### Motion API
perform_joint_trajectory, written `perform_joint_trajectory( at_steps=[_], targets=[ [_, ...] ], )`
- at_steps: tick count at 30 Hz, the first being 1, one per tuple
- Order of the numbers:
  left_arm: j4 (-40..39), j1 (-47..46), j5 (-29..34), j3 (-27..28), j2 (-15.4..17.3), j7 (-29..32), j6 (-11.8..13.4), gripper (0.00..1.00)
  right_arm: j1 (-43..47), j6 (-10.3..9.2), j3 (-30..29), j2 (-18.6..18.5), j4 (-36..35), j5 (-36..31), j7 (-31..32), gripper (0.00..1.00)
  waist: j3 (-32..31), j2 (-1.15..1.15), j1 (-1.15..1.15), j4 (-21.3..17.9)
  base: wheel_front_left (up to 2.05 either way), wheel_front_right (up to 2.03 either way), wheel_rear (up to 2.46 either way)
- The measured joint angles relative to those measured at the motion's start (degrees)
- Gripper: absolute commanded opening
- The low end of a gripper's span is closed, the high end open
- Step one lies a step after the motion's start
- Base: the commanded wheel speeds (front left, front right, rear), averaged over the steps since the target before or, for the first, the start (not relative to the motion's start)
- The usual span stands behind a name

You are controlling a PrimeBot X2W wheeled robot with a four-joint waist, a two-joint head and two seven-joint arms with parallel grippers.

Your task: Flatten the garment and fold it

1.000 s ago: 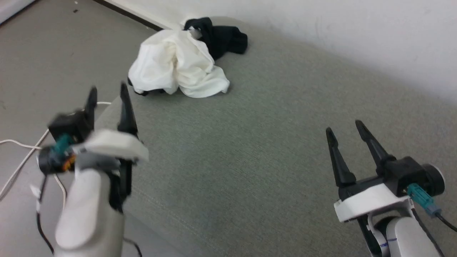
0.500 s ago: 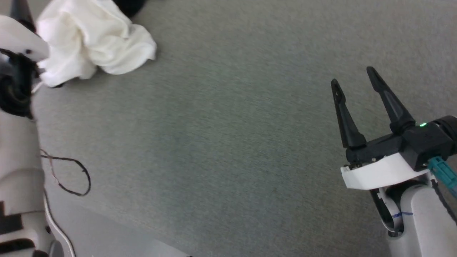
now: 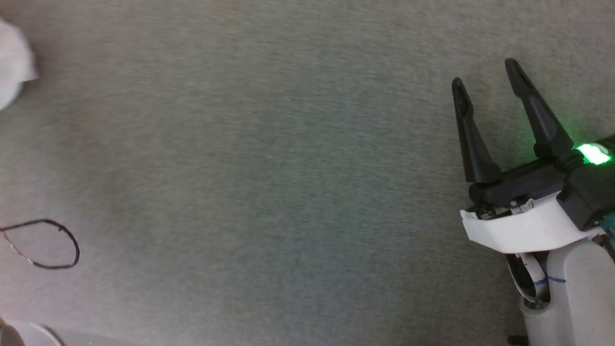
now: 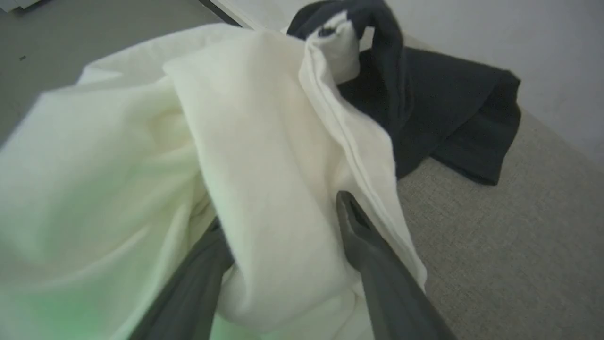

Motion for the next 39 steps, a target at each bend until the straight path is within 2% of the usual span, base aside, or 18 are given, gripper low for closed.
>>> perform_joint_trajectory(
  at_steps=[4,5,6,7,8,13,16,20,23,26,29,32,39],
  targets=[
    [0.37,1.86,-0.75,0.37,0.27,4.58,1.72,1.00,-1.16,0.02,0.92,0.58,-0.69,0.24,-0.91,1.00,2.61,0.00,-0.01,-2.79,0.00,0.00,0.00],
    [0.05,2.07,-0.79,0.51,0.73,5.04,1.96,0.80,-1.47,0.03,1.11,0.70,-0.73,0.33,-1.05,1.00,3.08,0.00,-0.01,-3.44,0.00,0.00,0.00],
    [-0.30,2.09,-0.76,0.60,1.49,5.31,2.12,0.53,-1.86,0.03,1.30,0.87,-0.69,0.49,-1.34,1.00,3.44,0.00,-0.02,-4.05,0.00,0.00,0.00],
    [-0.66,2.20,-0.63,0.65,2.27,5.31,2.11,0.10,-2.14,0.05,1.52,1.01,-0.63,0.67,-1.48,1.00,3.72,0.00,-0.02,-4.62,0.00,0.00,0.00],
    [-1.04,2.47,-0.30,0.66,2.94,4.59,2.09,0.00,-2.33,0.07,1.76,1.14,-0.49,0.76,-1.70,1.00,3.90,0.00,-0.02,-5.18,0.00,0.00,0.00],
    [-1.08,3.65,3.45,0.58,5.24,-5.12,1.45,0.00,-3.15,0.05,2.63,1.60,2.45,1.56,-3.22,1.00,2.61,0.00,-0.01,-6.85,0.00,0.00,0.00],
    [-0.49,3.43,6.36,0.34,8.00,-13.13,0.90,0.00,-3.07,0.02,2.77,1.76,5.52,2.05,-4.02,1.00,0.52,0.00,0.00,-7.56,0.00,0.00,0.00],
    [0.41,2.46,10.67,-1.78,12.20,-21.81,-1.01,0.00,-1.59,0.01,3.05,2.07,9.89,3.20,-5.02,1.00,-3.56,0.00,0.00,-8.42,0.00,0.00,0.00],
    [0.30,0.46,13.66,-5.12,14.26,-25.10,-3.04,0.00,0.70,0.00,3.07,2.29,12.62,3.87,-5.58,1.00,-7.48,0.00,-0.01,-8.93,0.00,0.00,0.00],
    [-1.05,-2.46,16.13,-9.44,15.19,-25.71,-5.15,0.00,2.52,0.00,2.79,2.48,14.44,4.52,-6.11,1.00,-11.73,0.00,-0.01,-9.49,0.00,0.00,0.00],
    [-3.77,-5.70,17.83,-13.96,14.34,-24.76,-7.28,0.00,4.35,0.00,2.45,2.55,15.66,5.68,-6.54,1.00,-16.04,0.00,-0.01,-10.10,0.00,0.00,0.00],
    [-6.58,-8.91,18.24,-18.04,11.72,-22.83,-9.33,0.00,5.98,0.00,2.35,2.57,16.44,7.13,-6.83,1.00,-20.26,0.00,-0.02,-10.79,0.00,0.00,0.00],
    [-11.99,-13.96,16.75,-25.12,2.34,-19.12,-12.39,0.00,7.54,0.00,2.43,2.57,16.88,8.44,-7.06,1.00,-28.59,0.01,-0.03,-13.02,0.00,0.00,0.00]
  ],
)
